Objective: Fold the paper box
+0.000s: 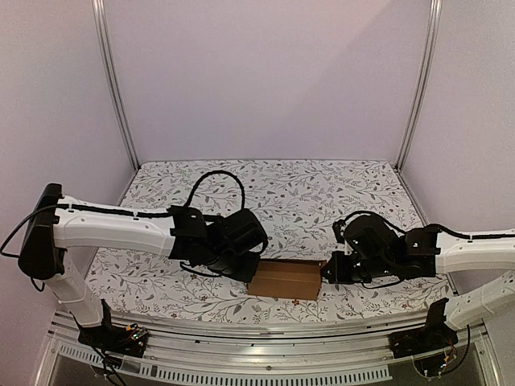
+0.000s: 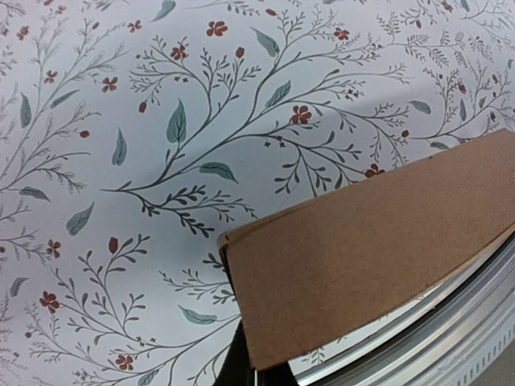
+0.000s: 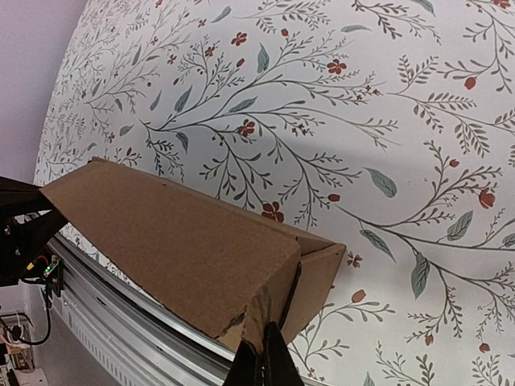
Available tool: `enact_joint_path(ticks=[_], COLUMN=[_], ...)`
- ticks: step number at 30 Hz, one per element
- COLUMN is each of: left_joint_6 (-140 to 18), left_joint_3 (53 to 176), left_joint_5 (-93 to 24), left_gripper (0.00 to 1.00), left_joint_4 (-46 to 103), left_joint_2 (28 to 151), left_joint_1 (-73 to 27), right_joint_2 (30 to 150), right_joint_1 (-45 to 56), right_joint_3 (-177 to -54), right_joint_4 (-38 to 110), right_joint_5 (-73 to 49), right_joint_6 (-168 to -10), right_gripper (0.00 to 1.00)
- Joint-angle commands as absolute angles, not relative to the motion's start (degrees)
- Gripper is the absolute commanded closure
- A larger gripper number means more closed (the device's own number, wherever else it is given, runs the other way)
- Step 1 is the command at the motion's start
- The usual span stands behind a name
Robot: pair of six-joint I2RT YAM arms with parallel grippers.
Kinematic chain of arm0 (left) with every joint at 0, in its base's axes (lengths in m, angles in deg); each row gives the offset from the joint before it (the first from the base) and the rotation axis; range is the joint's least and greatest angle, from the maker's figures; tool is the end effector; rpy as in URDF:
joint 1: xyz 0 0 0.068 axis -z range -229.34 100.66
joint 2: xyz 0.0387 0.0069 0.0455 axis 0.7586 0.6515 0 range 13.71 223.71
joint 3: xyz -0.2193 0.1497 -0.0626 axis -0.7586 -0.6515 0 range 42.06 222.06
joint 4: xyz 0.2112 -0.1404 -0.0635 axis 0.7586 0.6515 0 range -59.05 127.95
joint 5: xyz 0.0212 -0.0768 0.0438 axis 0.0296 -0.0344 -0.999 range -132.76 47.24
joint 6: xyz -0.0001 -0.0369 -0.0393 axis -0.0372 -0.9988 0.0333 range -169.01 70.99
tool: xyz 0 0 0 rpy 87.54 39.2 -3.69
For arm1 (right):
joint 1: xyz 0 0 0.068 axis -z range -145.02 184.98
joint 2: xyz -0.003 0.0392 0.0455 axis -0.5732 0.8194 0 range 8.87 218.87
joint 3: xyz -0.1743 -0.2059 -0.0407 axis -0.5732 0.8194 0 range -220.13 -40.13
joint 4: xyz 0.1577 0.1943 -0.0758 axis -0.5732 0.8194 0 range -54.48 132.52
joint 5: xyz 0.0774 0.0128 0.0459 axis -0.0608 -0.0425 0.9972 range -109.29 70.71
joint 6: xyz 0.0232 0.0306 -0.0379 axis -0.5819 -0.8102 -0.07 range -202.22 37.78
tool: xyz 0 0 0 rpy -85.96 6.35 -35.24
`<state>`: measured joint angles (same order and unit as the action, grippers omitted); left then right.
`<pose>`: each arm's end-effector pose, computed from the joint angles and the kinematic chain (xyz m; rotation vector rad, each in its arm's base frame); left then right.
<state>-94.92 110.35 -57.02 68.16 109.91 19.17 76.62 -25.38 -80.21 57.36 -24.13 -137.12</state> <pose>0.1320 -0.3119 0.2159 0.4532 2.6457 -0.3160 0.1194 0.2036 0.2140 -0.0832 2.5936 0.7493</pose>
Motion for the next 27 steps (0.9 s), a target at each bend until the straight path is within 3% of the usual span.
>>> enact_joint_path(ticks=[1, 15, 20, 24, 27], left_joint_6=[-95.18, -96.37, -96.87, -97.09, -97.30], left_joint_3=[108.27, 109.28, 109.82, 109.48, 109.29], left_joint_5=[-52.40, -52.14, -52.23, -52.52, -52.69], left_gripper=[1.00, 1.00, 1.00, 1.00, 1.00], left_joint_4=[72.74, 73.22, 73.22, 73.26, 73.29], left_joint_2=[115.30, 116.04, 116.35, 116.27, 116.34], left_joint_1=[20.35, 20.35, 20.42, 20.44, 20.51], right_joint_2=[76.85, 81.27, 80.60, 77.53, 74.69], right_joint_1=[-26.58, -34.05, -34.63, -34.68, -34.62], right_joint_3=[-77.67, -79.05, -79.71, -81.44, -83.68], right_joint_4=[60.56, 62.33, 62.29, 64.13, 66.51], right_joint_5=[-26.79, -38.07, -39.33, -40.50, -40.57], right_joint_6=[-136.31, -136.95, -137.41, -136.29, -134.06], right_gripper=[1.00, 1.00, 0.87, 0.65, 0.57])
